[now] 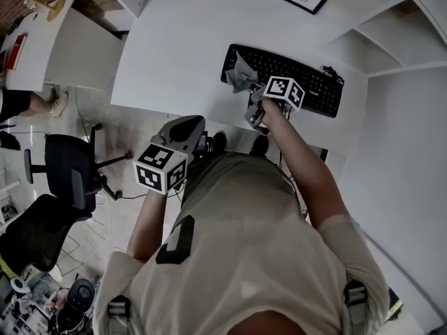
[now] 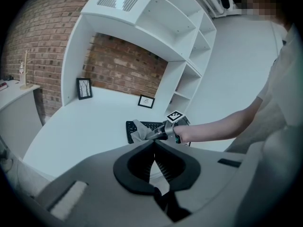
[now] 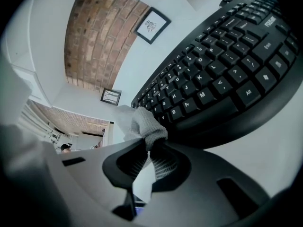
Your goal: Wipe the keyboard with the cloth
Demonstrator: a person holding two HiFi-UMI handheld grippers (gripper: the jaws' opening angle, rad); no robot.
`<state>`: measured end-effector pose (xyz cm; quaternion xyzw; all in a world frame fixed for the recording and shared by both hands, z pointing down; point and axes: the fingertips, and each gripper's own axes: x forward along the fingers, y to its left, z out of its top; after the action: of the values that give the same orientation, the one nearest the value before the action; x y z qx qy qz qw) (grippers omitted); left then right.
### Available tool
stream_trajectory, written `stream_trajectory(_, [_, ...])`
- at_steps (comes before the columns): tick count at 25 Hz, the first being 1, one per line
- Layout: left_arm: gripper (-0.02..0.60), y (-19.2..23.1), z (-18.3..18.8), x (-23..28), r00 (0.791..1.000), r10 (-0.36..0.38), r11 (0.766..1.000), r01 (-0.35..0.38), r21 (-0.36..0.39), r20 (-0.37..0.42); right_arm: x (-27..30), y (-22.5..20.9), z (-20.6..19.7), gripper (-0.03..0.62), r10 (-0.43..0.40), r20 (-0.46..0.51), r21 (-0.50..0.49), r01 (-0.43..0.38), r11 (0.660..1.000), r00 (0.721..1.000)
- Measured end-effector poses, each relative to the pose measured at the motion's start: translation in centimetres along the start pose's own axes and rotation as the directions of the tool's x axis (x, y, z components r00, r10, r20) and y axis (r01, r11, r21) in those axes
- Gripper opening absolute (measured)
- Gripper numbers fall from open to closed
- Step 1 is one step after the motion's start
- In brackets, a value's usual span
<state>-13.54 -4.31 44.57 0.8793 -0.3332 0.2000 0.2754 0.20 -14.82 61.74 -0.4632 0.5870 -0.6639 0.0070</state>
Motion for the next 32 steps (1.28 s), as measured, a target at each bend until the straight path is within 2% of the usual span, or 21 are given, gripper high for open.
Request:
stream_trajectory(6, [0.005, -0.8, 0.4, 0.6, 1.000, -0.018, 1.000, 0.018, -0.001, 0.002, -0.9, -1.0, 0.6, 0.015, -0.008, 0.012, 0.006, 0.007, 1.000, 1.000])
stream_trajectory(9, [0.005, -1.3, 1.4, 0.9, 0.996, -0.069, 0.994, 0.072, -0.079, 0.050, -1.3, -1.3, 1.2, 0.015, -0.013, 0.021, -0.008, 0.013, 1.000, 1.000])
stream_trajectory(11, [0.005, -1.3, 1.5, 0.9, 0.995, -0.071, 0.991, 0.078, -0.111, 0.064, -1.7, -1.7, 1.3, 0.015, -0.015, 0.029, -0.008, 0.016, 1.000, 0.999])
stream_trajectory(15, [0.005, -1.0, 0.9, 0.8, 0.998, -0.042, 0.995, 0.046, -0.089, 0.040, -2.5, -2.3, 1.4, 0.015, -0.020, 0.043, -0.010, 0.021, 1.000, 0.999])
stream_trajectory(25, [0.005, -3.0, 1.6, 1.4, 0.998, -0.041, 0.998, 0.043, -0.051, 0.043, -5.5, -4.4, 2.6, 0.015, -0.037, 0.075, -0.012, 0.037, 0.999, 0.997])
stream_trajectory(32, [0.005, -2.6, 1.3, 1.5, 0.998, -0.048, 0.998, 0.050, -0.045, 0.044, -5.5, -5.1, 2.7, 0.015, -0.048, 0.093, -0.002, 0.049, 0.999, 0.994])
